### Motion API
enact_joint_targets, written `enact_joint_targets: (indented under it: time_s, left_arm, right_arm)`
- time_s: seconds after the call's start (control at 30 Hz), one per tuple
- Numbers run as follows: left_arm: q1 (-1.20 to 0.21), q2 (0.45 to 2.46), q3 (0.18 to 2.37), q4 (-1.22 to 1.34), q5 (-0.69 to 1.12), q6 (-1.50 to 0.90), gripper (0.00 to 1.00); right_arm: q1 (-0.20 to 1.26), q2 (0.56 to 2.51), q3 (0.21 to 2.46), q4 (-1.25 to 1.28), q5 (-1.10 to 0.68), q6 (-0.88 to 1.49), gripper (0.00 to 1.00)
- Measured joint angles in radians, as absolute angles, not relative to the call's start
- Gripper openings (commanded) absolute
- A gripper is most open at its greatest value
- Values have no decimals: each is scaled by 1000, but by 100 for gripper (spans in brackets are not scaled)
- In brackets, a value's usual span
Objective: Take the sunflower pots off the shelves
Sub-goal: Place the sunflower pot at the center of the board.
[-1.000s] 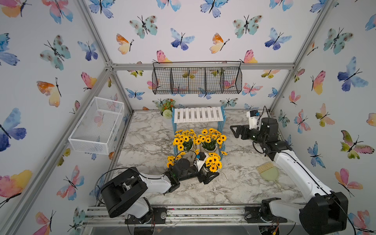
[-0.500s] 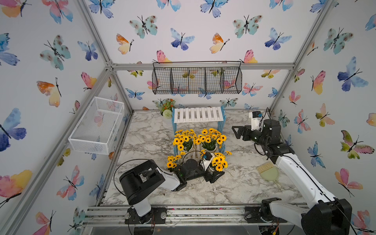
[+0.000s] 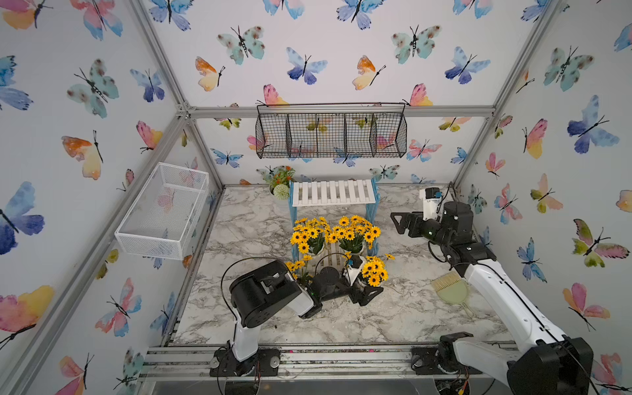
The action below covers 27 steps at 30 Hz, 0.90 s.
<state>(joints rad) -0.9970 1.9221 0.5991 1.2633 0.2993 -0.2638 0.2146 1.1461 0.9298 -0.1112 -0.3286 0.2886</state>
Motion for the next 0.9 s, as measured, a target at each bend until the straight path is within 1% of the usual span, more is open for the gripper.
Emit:
enact_joint_targets:
  time_s: [0.37, 0.53, 0.7, 0.77, 0.83, 0.9]
  left_arm:
    - [-989, 1993, 600, 1323, 323, -278, 0]
    - [-978, 2035, 600, 1390, 341, -287, 0]
    - [-975, 2061, 600, 1438, 343, -289, 3]
    - [-975, 2067, 600, 1447, 343, -289, 6]
    - [-975, 2069, 600, 1451, 343, -288, 11]
    - [-975, 2069, 598, 1454, 344, -287, 12]
  right_arm:
    - [215, 1146, 921, -111, -329, 296, 95]
    - [215, 1146, 916, -111, -329, 296, 95]
    - [215, 1146, 910, -110, -329, 296, 95]
    - [215, 1146, 908, -109, -329, 296, 95]
    - [215, 1147, 906, -109, -329, 296, 95]
    - [215, 1147, 905, -108, -329, 296, 95]
